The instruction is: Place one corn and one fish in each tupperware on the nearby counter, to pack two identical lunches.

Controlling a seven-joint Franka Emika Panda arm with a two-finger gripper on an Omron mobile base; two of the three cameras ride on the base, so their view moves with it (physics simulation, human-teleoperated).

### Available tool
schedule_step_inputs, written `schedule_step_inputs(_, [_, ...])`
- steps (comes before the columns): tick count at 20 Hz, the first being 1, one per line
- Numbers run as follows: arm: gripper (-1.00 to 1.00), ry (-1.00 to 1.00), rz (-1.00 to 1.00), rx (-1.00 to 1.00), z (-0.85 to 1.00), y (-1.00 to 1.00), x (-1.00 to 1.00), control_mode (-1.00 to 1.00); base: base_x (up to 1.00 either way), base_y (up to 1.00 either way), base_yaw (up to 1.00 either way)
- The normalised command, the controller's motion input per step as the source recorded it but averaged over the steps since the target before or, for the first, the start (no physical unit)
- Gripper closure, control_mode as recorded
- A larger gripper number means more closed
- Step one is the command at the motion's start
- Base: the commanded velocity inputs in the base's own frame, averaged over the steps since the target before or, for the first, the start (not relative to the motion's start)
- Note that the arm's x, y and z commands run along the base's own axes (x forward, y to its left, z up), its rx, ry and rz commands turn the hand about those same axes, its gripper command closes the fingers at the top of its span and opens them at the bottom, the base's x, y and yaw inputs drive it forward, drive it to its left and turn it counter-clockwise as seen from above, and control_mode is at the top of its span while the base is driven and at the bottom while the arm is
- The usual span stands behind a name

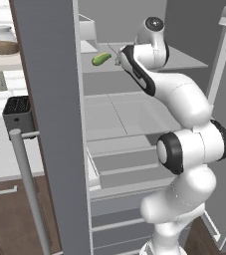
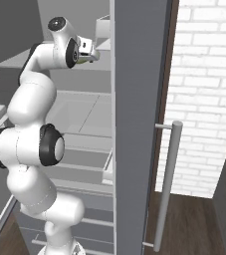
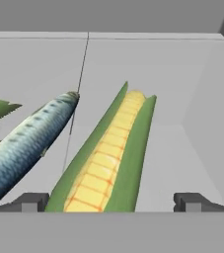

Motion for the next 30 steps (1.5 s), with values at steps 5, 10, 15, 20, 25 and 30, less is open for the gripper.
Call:
schedule_step_inputs(5, [-1.00,0.00,0.00,0.00,0.02,-0.13,0.00,-1.00,0.00,0.00,0.00])
schedule_step_inputs(10, [-1.00,0.00,0.00,0.00,0.06,-0.03,0.23,-1.00,0.00,0.00,0.00])
schedule_step_inputs(15, [-1.00,0.00,0.00,0.00,0.00,0.04,0.21,-1.00,0.00,0.00,0.00])
schedule_step_inputs(20, [-1.00,0.00,0.00,0.00,-0.01,-0.01,0.00,-1.00,0.00,0.00,0.00])
schedule_step_inputs(25, [1.00,0.00,0.00,0.00,0.00,0.00,0.00,-1.00,0.00,0.00,0.00])
schedule_step_inputs(30, [1.00,0.00,0.00,0.00,0.00,0.00,-0.01,-1.00,0.00,0.00,0.00])
